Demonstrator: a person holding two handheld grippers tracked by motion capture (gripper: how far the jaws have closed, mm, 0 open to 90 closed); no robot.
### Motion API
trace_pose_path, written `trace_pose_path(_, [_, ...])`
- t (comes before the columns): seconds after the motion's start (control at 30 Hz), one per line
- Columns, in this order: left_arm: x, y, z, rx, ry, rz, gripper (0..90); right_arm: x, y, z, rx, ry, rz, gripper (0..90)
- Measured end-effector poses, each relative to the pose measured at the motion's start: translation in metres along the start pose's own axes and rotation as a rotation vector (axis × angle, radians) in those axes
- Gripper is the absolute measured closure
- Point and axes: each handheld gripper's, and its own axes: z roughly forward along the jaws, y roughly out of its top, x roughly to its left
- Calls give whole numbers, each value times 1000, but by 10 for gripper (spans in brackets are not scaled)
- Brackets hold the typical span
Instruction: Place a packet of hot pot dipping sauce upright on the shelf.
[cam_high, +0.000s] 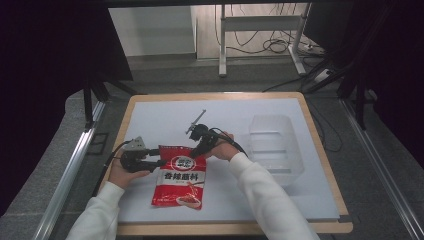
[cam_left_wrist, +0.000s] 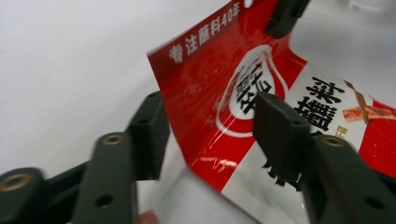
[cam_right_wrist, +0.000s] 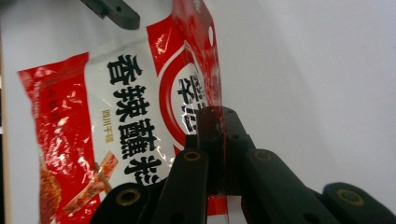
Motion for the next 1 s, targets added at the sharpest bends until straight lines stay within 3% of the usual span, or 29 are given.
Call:
trace_pose_path(0.03, [0,-1,-6,-25,12,-23,388,2,0,-6,-7,2,11,884])
trace_pose_path(0.27, [3,-4,-17,-41,43,-53,354,10,2,-32,-40,-11,29,885])
trace_pose_path(0.47, [5,-7,-19,-38,46,-64,343,27,7,-58,-78,-47,3,887])
trace_pose_path(0.5, [5,-7,-18,-42,46,-63,344,36,10,-70,-89,-58,-18,887])
trace_pose_path(0.57, [4,-6,-19,-37,46,-52,344,39,11,-74,-92,-59,-26,887])
trace_pose_path(0.63, [4,-6,-19,-44,48,-58,343,48,14,-91,-106,-64,-45,888])
trace_pose_path(1.0, [5,-7,-19,-33,57,-63,337,68,20,-136,-140,-111,-111,889])
